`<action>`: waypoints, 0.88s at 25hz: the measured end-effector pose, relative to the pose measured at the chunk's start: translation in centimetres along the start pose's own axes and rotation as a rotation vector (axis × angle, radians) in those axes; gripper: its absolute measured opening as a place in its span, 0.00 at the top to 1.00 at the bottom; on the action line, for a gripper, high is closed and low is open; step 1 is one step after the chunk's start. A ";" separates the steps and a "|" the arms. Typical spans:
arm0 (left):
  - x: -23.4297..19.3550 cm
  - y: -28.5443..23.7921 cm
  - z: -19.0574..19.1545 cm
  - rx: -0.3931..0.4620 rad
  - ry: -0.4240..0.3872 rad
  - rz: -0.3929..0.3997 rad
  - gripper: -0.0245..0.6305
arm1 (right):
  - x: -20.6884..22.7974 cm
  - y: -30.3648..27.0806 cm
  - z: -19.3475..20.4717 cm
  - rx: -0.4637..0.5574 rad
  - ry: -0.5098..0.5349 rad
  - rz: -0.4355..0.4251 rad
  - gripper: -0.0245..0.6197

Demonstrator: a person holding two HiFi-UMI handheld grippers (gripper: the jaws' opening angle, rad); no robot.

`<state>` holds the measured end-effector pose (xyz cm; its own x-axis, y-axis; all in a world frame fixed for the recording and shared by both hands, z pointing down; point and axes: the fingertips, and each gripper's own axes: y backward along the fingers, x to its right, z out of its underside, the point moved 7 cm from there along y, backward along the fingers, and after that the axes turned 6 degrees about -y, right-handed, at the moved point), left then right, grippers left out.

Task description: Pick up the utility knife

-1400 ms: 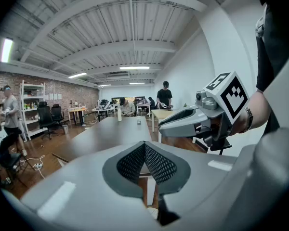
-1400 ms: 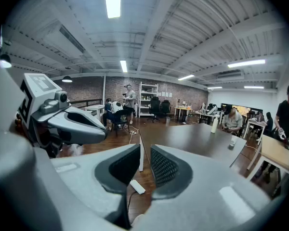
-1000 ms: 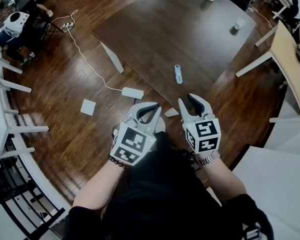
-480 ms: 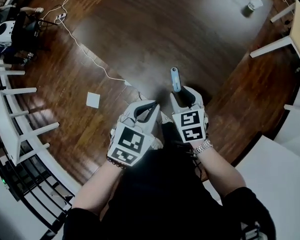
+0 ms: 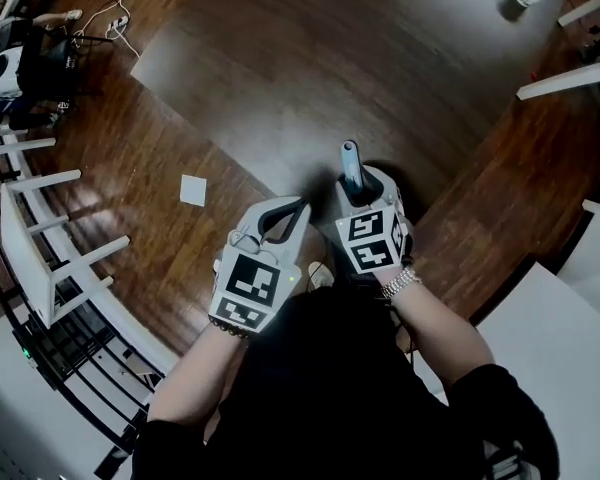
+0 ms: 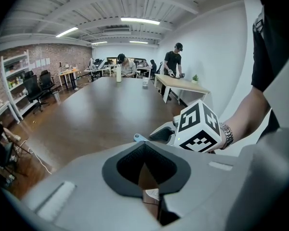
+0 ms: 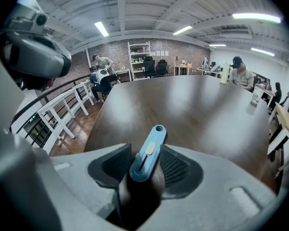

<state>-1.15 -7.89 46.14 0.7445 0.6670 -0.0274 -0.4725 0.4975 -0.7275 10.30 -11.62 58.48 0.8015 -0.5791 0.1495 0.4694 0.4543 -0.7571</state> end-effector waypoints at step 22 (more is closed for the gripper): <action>-0.4 2.2 0.1 0.074 -0.068 0.041 0.94 | -0.5 2.2 -1.0 0.047 -0.058 0.094 0.76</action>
<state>-2.48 -7.01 44.60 0.6912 0.7226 -0.0081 -0.5376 0.5067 -0.6740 10.58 -11.06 56.09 0.8622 -0.4928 0.1173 0.4072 0.5365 -0.7392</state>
